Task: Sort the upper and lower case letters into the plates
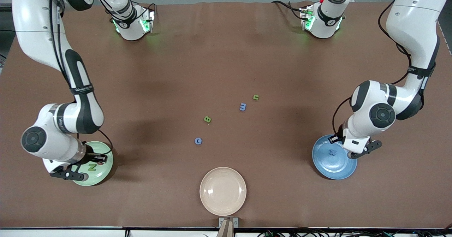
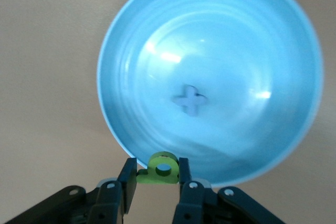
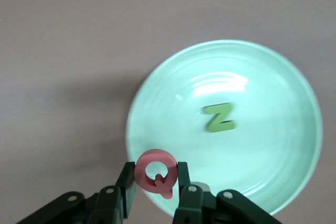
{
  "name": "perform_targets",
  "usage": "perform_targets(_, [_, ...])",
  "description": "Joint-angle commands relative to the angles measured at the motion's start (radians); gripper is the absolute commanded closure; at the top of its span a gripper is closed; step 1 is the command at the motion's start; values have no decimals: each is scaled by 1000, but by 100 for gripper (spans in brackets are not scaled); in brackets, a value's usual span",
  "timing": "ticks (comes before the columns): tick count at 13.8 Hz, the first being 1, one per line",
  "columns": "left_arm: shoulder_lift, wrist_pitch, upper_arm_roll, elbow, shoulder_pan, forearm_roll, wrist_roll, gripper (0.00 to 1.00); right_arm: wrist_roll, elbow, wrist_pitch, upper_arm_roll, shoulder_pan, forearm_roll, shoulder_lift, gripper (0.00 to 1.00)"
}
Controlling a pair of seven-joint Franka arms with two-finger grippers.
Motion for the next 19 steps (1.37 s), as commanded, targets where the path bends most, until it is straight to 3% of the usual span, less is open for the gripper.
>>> perform_targets(1, [38,-2,-11,43,10,28,23,36,-50,-6,3,19,-19,4,-2,72])
perform_targets(2, [35,-2,-9,43,12,28,27,5,-50,-6,4,17,-19,2,-2,47])
perform_targets(3, [31,-2,-11,43,17,28,31,0,-51,-6,4,17,-21,2,-2,31])
perform_targets(5, [14,-14,-24,36,9,22,17,0,-51,-8,12,19,-21,4,-2,17])
perform_targets(8, [-91,-82,-136,-80,14,12,8,0,-34,-8,6,22,-3,18,-5,16])
perform_targets(11, [-190,-74,-253,-229,17,11,-95,0,128,-12,-6,28,82,24,-19,13])
perform_targets(14, [-225,105,-336,-395,15,11,-237,0,373,-12,-20,28,212,24,-19,12])
perform_targets(16, [-209,167,-382,-419,-5,16,-327,0,520,-12,-8,28,299,24,-16,12])
perform_targets(19, [-149,214,-389,-414,-113,49,-313,7,688,-3,38,27,405,13,6,12])
